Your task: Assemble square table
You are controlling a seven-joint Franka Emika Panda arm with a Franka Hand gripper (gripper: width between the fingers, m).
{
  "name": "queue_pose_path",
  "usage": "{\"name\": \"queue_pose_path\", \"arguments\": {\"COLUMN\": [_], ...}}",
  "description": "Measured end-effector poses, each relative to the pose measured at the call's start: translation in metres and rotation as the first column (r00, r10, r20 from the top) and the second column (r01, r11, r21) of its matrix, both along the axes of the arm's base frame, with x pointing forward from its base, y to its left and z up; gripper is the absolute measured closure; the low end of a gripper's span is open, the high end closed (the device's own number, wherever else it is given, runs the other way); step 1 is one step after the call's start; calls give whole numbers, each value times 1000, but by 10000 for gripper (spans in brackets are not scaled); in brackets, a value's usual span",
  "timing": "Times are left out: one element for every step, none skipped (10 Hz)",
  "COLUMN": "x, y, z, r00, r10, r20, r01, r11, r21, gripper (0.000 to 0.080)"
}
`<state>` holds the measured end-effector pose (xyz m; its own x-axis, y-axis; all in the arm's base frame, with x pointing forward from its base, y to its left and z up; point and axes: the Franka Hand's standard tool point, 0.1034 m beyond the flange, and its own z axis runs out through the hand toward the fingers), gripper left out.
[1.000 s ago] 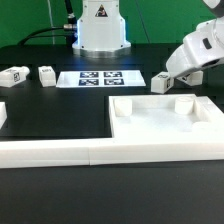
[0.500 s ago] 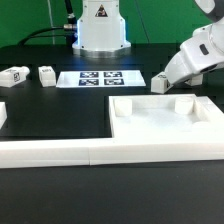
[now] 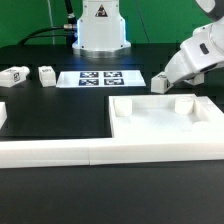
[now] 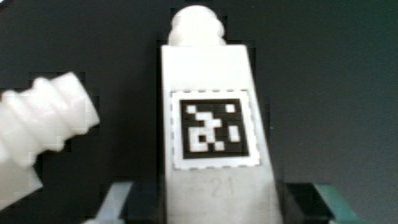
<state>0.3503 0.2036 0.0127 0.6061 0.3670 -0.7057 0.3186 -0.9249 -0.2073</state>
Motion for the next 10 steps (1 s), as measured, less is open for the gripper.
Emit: {"name": "queue_pose_path", "arguments": {"x": [0,0,0,0,1,6,18,31,36,46], "y": [0,0,0,0,-1,-6,-11,-17,-24,-31], "z": [0,0,0,0,3,23,44,68,88,106], "r00": [1000,1000,1000,1000,1000,1000,1000,999,998,996], "r10": [0,0,0,0,2,16,8,-23,-54,-83], "r20": [0,0,0,1,0,-21,9,48,38,31], "r01": [0,0,0,0,-2,-16,-8,24,55,84], "r11": [1000,1000,1000,1000,1000,1000,1000,999,998,996], "r21": [0,0,0,0,-2,-19,-27,-25,-28,-23], "gripper": [504,504,504,504,504,504,504,504,504,504]}}
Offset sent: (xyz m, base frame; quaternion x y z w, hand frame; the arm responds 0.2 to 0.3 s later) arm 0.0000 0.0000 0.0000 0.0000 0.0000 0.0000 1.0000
